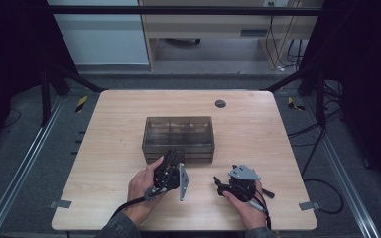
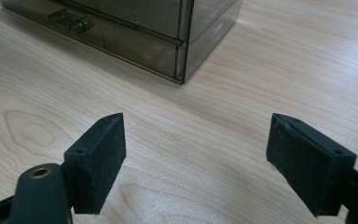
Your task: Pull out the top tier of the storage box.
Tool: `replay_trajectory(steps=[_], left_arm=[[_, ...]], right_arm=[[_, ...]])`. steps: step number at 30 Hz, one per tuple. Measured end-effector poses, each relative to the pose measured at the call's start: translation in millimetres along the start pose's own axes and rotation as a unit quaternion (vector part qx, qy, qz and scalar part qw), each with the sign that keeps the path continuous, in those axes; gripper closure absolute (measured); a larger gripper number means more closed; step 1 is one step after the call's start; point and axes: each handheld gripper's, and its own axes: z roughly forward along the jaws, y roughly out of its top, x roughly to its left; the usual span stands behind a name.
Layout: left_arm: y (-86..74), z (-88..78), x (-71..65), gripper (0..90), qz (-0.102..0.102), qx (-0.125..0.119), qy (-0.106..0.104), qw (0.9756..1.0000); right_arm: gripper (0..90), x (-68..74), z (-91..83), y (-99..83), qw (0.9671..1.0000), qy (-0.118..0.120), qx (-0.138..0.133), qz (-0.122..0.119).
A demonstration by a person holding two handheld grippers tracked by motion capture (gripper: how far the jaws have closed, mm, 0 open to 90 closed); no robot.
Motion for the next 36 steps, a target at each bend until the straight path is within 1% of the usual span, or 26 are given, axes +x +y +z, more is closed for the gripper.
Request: replay_trajectory(steps=[2, 4, 5, 7, 11, 16, 21, 26, 32, 36], left_arm=[[0.5, 0.9, -1.1, 64.7, 0.008, 0.002, 0.001, 1.0000], [0.5, 2.4, -2.6, 64.7, 0.008, 0.004, 0.000, 1.0000], [1.0, 3.6, -2.9, 64.8, 0.012, 0.005, 0.001, 0.9999], [1.4, 4.0, -3.6, 64.9, 0.013, 0.005, 0.002, 0.9999], [3.9, 5.3, -7.3, 65.6, 0.028, 0.005, 0.003, 0.9996], [4.6, 8.1, -9.3, 66.3, 0.030, 0.009, 0.003, 0.9995], [5.2, 9.8, -10.9, 67.7, 0.040, 0.010, 0.003, 0.9992], [5.1, 11.9, -12.3, 68.3, 0.044, 0.012, 0.004, 0.9990], [4.6, 15.2, -14.6, 69.4, 0.058, 0.017, 0.008, 0.9981], [5.2, 16.3, -15.4, 69.9, 0.059, 0.018, 0.008, 0.9980]], right_arm=[[20.9, 0.0, 0.0, 0.0, 1.0000, 0.000, 0.000, 0.000], [22.4, 0.1, -0.1, -0.1, 1.0000, 0.001, 0.000, 0.000], [23.2, 0.5, -0.2, -0.1, 1.0000, 0.001, 0.000, 0.000], [23.6, 0.5, -0.2, -0.1, 1.0000, 0.001, 0.000, -0.002], [25.6, 0.8, -0.3, -0.1, 1.0000, 0.004, -0.002, -0.005], [26.0, 1.1, -0.3, -0.1, 1.0000, 0.005, -0.002, -0.006], [26.3, 1.2, -0.3, -0.1, 0.9999, 0.006, -0.002, -0.008], [26.5, 1.6, -0.4, -0.1, 0.9999, 0.007, -0.001, -0.009], [27.3, 1.9, -0.2, 0.0, 0.9999, 0.007, -0.001, -0.010], [28.3, 1.9, -0.2, 0.0, 0.9999, 0.006, -0.001, -0.010]])
